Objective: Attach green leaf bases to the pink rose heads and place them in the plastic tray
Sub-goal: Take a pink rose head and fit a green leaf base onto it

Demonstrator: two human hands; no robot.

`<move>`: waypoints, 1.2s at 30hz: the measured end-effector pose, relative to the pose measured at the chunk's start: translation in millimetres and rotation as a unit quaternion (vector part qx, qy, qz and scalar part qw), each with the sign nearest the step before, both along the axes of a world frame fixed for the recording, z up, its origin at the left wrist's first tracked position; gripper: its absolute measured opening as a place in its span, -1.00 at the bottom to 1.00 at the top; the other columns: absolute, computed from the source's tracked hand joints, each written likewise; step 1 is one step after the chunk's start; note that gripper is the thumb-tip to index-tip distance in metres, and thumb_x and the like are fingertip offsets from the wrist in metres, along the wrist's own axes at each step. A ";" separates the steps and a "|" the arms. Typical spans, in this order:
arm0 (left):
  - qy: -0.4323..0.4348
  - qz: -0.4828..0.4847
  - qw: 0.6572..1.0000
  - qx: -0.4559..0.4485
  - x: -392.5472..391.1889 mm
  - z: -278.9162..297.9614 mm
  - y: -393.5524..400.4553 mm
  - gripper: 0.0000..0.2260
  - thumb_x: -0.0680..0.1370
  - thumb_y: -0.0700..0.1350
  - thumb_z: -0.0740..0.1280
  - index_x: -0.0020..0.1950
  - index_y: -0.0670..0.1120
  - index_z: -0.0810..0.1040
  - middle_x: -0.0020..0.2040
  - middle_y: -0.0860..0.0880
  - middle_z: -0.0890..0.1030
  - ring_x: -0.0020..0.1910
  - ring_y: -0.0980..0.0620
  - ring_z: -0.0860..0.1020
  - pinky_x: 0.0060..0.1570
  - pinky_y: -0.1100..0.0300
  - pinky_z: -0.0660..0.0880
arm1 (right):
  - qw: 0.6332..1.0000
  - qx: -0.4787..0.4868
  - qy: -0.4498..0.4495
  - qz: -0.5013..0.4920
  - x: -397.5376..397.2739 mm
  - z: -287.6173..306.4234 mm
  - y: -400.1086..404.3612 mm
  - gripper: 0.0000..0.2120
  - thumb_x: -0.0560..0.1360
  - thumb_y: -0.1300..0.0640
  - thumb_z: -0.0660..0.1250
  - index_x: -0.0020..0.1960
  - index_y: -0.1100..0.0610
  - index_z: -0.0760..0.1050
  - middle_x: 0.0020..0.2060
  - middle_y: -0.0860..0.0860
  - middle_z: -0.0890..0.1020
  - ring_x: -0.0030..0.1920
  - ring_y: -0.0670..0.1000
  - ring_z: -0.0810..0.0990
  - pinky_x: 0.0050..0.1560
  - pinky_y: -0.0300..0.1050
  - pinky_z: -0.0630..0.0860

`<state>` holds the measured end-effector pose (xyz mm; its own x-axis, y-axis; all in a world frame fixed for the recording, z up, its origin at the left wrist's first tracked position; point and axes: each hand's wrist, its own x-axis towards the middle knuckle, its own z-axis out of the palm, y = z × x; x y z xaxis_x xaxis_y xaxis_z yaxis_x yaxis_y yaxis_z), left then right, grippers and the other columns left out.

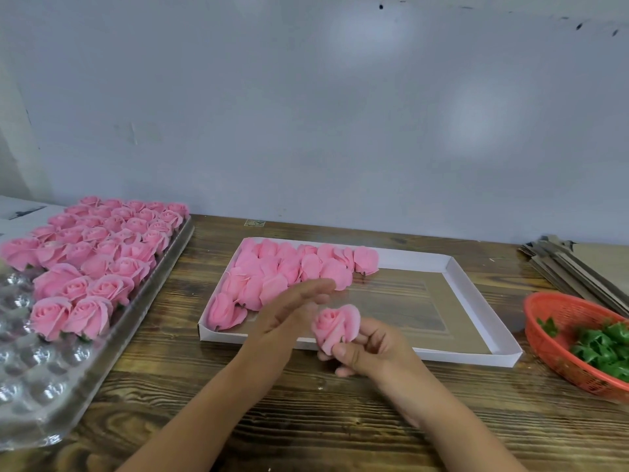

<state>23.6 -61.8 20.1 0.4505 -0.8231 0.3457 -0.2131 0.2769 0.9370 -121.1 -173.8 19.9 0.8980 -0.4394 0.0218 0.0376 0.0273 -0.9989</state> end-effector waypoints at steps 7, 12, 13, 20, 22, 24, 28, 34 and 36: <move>-0.060 -0.060 0.996 0.030 -5.3 -1.7 0.6 -0.87 0.54 0.04 0.38 -0.01 0.14 0.72 0.18 0.14 0.68 0.26 0.13 0.59 0.17 0.21 0.54 | 0.998 -0.037 0.027 0.053 -1.0 -1.3 1.9 -0.85 0.56 0.27 0.34 0.09 0.15 0.63 -0.05 0.06 0.72 0.00 0.01 0.69 -0.09 -0.18 0.60; -0.072 -0.105 0.989 0.080 -6.1 1.8 2.8 -0.77 0.50 0.11 0.44 0.15 0.26 0.65 0.26 0.25 0.62 0.26 0.20 0.58 0.16 0.40 0.48 | 0.998 -0.028 0.008 0.063 0.8 -4.0 0.4 -0.76 0.49 0.12 0.40 0.15 0.10 0.63 0.05 0.09 0.71 0.04 -0.01 0.67 -0.02 -0.14 0.62; -0.074 -0.107 0.988 0.087 -6.2 2.3 3.4 -0.72 0.48 0.15 0.45 0.19 0.27 0.62 0.24 0.21 0.64 0.23 0.18 0.60 0.16 0.38 0.49 | 0.998 -0.026 0.008 0.064 0.7 -4.0 0.5 -0.74 0.49 0.07 0.42 0.16 0.08 0.64 0.07 0.08 0.71 0.06 -0.01 0.67 0.02 -0.12 0.62; -0.092 -0.111 0.983 0.111 -2.2 -0.3 2.8 -0.51 0.43 0.10 0.55 0.32 0.29 0.50 0.20 0.14 0.63 0.22 0.15 0.58 0.19 0.20 0.53 | 0.999 -0.018 -0.011 0.047 1.0 -6.1 -1.9 -0.74 0.51 0.17 0.36 0.20 0.11 0.62 0.07 0.13 0.70 0.07 0.11 0.66 0.18 0.11 0.58; -0.087 -0.094 0.986 0.107 -0.9 -1.6 2.8 -0.38 0.37 0.17 0.57 0.38 0.36 0.42 0.31 0.24 0.55 0.32 0.19 0.52 0.25 0.18 0.53 | 0.999 -0.009 -0.013 0.047 0.2 -4.6 -2.2 -0.73 0.52 0.13 0.38 0.21 0.10 0.61 0.09 0.15 0.69 0.10 0.14 0.65 0.20 0.15 0.56; -0.075 -0.085 0.991 0.076 -0.9 -1.3 1.7 -0.43 0.41 0.27 0.49 0.40 0.33 0.43 0.35 0.25 0.53 0.35 0.20 0.50 0.25 0.24 0.53 | 0.999 -0.012 0.001 0.041 -0.7 -4.0 -2.1 -0.80 0.52 0.11 0.41 0.14 0.03 0.64 0.05 0.10 0.71 0.08 0.06 0.66 0.14 0.06 0.57; -0.023 -0.043 0.999 0.015 -3.1 0.8 0.7 -0.66 0.56 0.32 0.28 0.18 0.19 0.66 0.20 -0.01 0.66 0.19 -0.01 0.60 0.21 0.18 0.54 | 0.998 -0.044 0.020 0.049 -1.0 -4.5 -0.6 -0.85 0.57 0.25 0.34 0.09 0.11 0.63 -0.05 0.07 0.71 0.05 0.02 0.66 0.12 0.12 0.56; -0.022 -0.079 0.996 0.027 -4.3 -0.6 0.5 -0.82 0.59 0.12 0.34 0.03 0.15 0.73 0.21 0.15 0.67 0.29 0.14 0.58 0.18 0.34 0.49 | 0.997 -0.057 0.024 0.055 -1.1 -0.4 3.6 -0.81 0.57 0.26 0.33 0.05 0.03 0.65 -0.06 0.02 0.72 0.00 -0.04 0.67 -0.02 -0.15 0.59; -0.036 -0.086 0.995 0.027 -3.8 -0.5 0.2 -0.86 0.58 0.09 0.38 0.02 0.13 0.73 0.18 0.13 0.69 0.31 0.15 0.57 0.21 0.34 0.48 | 0.997 -0.056 0.021 0.054 -1.2 0.2 4.0 -0.78 0.57 0.25 0.34 0.04 -0.04 0.66 -0.05 0.03 0.72 0.01 -0.02 0.68 -0.03 -0.15 0.61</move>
<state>19.8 -61.6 19.6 0.2768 -0.9041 0.3256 -0.2348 0.2649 0.9352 -122.3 -169.8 20.1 0.9410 -0.3374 0.0269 -0.0014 -0.0832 -0.9965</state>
